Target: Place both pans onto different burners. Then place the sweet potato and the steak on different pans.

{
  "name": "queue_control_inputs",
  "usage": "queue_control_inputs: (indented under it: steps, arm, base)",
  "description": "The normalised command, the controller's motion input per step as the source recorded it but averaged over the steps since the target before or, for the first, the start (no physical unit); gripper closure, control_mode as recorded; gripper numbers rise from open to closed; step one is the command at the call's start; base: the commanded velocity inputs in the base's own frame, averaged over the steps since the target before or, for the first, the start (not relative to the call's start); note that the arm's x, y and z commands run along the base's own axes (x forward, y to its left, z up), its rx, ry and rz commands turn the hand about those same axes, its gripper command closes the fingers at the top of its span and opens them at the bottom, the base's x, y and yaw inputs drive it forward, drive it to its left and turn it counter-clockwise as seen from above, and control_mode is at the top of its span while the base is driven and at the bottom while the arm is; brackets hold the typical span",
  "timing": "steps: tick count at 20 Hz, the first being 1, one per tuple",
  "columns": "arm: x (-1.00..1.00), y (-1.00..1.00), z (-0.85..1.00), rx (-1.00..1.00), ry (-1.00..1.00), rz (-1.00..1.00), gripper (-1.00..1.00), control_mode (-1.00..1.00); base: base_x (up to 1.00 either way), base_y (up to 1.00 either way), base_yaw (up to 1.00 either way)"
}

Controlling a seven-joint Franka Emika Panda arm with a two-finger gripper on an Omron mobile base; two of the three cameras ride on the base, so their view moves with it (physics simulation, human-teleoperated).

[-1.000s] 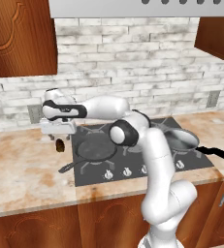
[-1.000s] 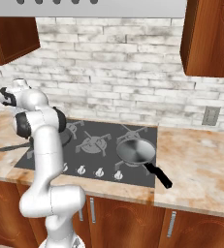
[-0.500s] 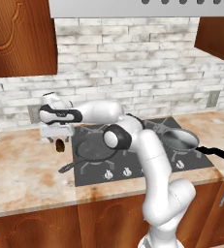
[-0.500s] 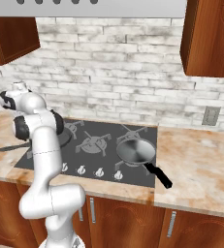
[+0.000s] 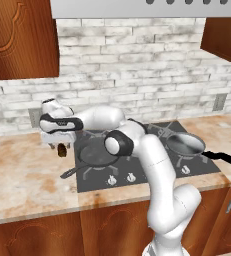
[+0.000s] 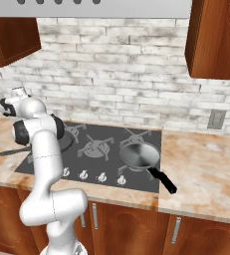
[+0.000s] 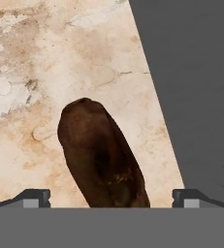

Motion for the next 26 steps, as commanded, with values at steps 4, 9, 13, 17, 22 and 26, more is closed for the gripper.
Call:
queue_control_inputs:
  steps: [4,9,13,17,22,26]
  arm:
    - [0.01,-0.02,-0.18,0.0,-0.04,0.0,-1.0,-1.0]
    - [0.01,-0.16,-0.13,0.0,-0.01,0.0,-1.0,-1.0]
    - [0.0,-0.04,-0.09,0.0,0.0,0.0,1.0,-1.0]
    - [0.0,0.0,-0.11,0.0,0.0,0.0,1.0,-1.0]
    - [0.12,0.0,-0.07,0.0,0.0,0.0,1.0,-1.0]
    - [0.0,0.0,0.51,0.0,-0.03,0.0,1.0,-1.0]
  base:
    - [0.0,0.0,0.0]
    - [0.0,0.0,0.0]
    - [0.0,0.0,0.0]
    - [0.0,0.0,0.0]
    - [0.0,0.0,0.0]
    - [0.0,0.0,0.0]
